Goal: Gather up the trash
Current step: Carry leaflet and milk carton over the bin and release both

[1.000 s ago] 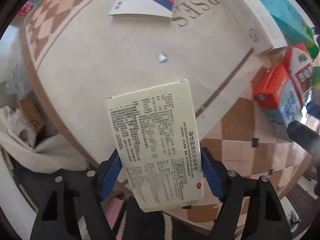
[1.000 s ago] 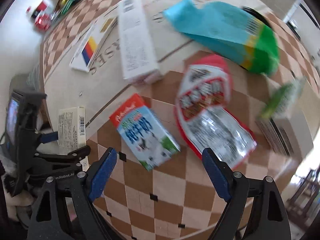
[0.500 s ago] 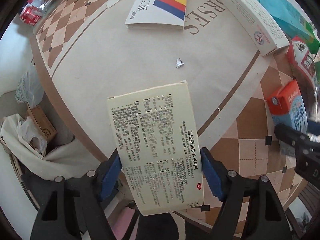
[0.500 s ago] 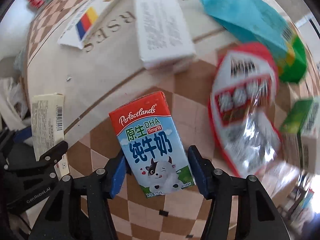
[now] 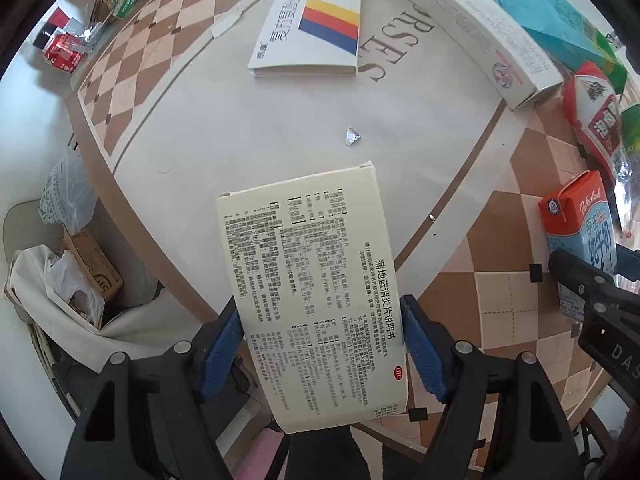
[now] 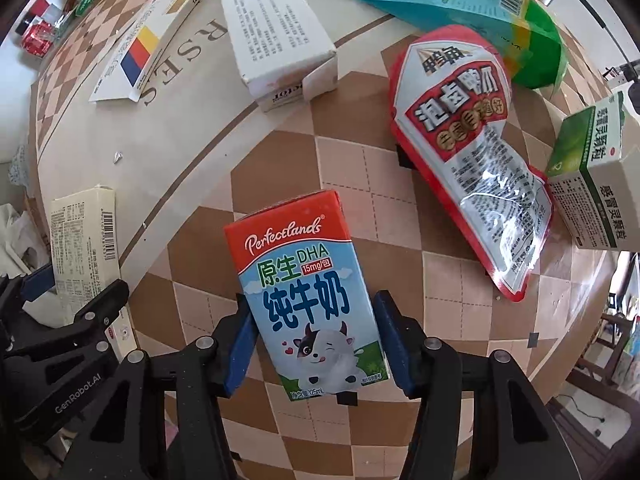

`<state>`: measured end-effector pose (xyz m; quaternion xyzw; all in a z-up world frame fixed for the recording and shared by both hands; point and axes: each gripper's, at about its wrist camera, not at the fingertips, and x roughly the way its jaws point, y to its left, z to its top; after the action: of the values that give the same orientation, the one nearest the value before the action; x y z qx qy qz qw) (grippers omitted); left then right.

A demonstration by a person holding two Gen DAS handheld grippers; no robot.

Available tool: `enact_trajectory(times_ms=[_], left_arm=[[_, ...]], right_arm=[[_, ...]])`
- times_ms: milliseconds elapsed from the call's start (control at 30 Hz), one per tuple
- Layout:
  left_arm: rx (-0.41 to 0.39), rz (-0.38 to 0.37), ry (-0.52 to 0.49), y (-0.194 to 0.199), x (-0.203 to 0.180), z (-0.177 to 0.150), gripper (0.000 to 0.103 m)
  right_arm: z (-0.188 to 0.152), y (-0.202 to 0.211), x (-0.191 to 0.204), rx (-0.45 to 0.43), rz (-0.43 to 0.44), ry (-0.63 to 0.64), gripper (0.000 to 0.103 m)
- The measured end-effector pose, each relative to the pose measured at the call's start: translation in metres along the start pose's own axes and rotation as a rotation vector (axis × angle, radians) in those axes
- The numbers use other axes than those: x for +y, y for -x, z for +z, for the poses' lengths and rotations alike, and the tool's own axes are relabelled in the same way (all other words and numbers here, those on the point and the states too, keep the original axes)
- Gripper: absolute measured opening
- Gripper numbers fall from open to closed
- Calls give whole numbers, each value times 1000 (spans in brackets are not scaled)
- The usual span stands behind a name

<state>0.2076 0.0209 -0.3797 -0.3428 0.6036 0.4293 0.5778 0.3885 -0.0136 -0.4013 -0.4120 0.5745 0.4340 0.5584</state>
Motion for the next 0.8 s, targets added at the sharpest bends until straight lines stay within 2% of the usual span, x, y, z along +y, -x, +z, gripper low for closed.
enact_trajectory(times_ms=[67, 267, 333, 500, 633, 800], left_arm=[[-29, -5, -8, 11, 0, -2, 74], [-135, -39, -30, 55, 10, -13, 74], [-170, -50, -40, 69, 17, -19, 74], [-236, -87, -78, 95, 44, -45, 74], [-274, -120, -120, 107, 79, -72, 74], [-282, -150, -140, 99, 120, -108, 74]], right_arm=[[-4, 10, -8, -32, -8, -10, 58], [-34, 51, 1, -131, -19, -44, 57], [-48, 65, 23, -163, -27, -53, 57], [-80, 102, 45, -239, -33, -94, 57], [-107, 123, 71, -282, -35, -145, 57], [-141, 114, 119, -272, 10, -210, 57]])
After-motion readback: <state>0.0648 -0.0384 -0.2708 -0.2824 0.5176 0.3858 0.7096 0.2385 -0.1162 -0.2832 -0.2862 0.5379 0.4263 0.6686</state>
